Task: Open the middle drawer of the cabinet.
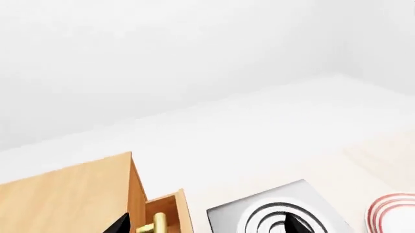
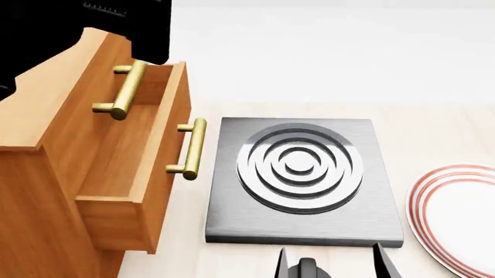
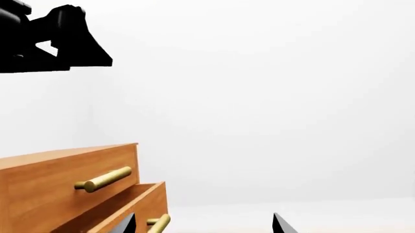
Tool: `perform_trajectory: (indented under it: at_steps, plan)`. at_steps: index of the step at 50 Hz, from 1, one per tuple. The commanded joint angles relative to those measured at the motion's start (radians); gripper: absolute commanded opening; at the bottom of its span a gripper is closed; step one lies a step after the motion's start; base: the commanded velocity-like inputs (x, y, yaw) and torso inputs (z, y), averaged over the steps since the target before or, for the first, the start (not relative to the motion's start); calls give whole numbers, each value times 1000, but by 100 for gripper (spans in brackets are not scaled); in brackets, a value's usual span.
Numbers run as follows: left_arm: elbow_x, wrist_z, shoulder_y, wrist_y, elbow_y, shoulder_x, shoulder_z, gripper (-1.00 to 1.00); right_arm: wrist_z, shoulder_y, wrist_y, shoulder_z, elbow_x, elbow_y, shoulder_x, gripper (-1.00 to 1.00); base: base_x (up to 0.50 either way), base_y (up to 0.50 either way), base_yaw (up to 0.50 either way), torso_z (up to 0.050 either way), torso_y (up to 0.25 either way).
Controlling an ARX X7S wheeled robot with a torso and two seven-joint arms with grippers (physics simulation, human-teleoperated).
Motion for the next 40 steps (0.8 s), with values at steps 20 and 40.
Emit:
perform_trajectory:
  at_steps: [20,40]
  plan:
    - [-371,-96,-6,-114,-150,-2,-15,100,3,5,-2,-8,6,9,4,100,0,0,0,0,0]
    - [-541,-164,39,-130,-258,-9,32,100,7,9,3,-16,4,11,6,100,0,0,0,0,0]
